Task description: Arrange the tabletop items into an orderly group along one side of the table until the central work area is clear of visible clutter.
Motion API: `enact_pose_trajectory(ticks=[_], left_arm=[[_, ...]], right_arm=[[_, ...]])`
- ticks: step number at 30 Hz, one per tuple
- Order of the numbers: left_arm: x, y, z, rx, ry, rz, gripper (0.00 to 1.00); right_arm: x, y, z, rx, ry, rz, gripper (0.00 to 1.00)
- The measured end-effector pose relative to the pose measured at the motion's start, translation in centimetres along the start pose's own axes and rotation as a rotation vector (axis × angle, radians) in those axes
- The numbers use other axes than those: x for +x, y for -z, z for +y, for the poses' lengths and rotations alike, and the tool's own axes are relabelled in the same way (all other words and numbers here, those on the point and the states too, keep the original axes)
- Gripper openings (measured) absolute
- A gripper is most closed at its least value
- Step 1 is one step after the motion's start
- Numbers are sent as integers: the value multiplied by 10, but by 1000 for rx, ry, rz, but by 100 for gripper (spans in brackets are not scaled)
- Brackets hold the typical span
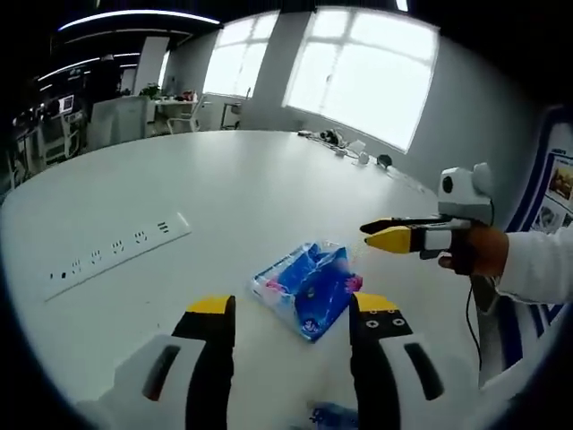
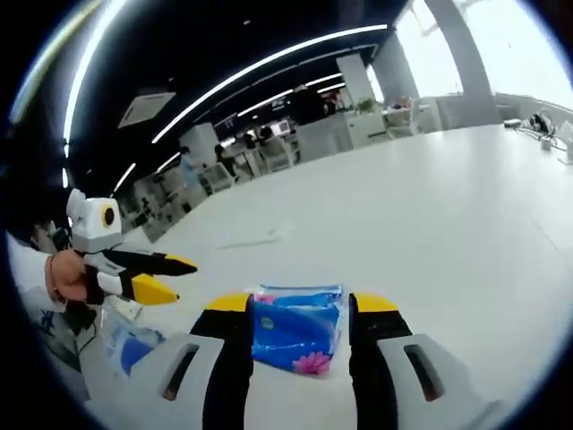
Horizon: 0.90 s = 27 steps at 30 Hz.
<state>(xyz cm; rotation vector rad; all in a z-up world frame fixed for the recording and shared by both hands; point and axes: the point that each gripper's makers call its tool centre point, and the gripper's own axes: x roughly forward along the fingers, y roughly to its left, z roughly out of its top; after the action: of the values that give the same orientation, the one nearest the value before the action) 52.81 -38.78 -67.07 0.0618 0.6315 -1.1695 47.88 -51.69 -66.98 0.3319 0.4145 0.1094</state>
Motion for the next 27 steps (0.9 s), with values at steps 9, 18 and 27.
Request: enact_pose_trajectory(ticks=[9, 18, 27], left_arm=[[-40, -12, 11, -22, -28, -40, 61], [-90, -11, 24, -28, -83, -66, 62], [-133, 1, 33, -57, -130, -81, 63]], right_arm=[[-8, -6, 28, -9, -38, -11, 41], [-18, -4, 54, -17, -70, -10, 41], [-28, -4, 76, -21, -94, -12, 45]])
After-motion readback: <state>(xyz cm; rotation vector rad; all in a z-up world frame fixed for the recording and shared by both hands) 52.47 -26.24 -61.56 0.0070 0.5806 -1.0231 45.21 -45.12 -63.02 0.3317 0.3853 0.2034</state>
